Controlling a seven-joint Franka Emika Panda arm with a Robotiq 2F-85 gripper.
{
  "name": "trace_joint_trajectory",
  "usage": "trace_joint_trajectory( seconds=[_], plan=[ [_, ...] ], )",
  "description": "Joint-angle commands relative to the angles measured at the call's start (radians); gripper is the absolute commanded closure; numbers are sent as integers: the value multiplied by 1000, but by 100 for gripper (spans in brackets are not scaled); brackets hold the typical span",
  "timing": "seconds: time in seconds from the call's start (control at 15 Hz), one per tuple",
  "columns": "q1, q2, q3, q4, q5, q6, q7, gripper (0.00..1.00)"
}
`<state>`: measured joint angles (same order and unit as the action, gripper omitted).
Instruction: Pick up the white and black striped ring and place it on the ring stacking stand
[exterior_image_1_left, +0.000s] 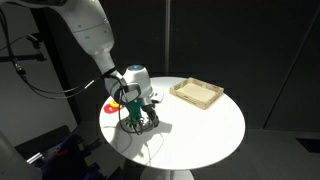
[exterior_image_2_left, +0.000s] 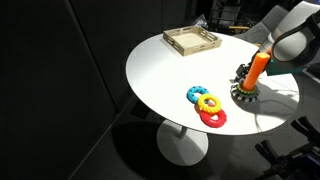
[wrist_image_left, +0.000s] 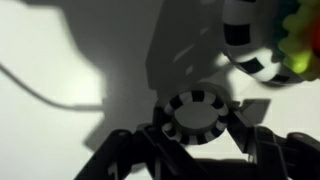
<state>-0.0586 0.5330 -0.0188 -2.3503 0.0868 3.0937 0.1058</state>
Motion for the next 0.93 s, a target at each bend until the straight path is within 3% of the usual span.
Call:
trace_joint_trajectory(
  seconds=[0.0,0.87],
  plan=[
    [21,-29,-33,8,-13,-30,-15,58],
    [11,-300,-38,-65,-31,-180,-56,58]
  ],
)
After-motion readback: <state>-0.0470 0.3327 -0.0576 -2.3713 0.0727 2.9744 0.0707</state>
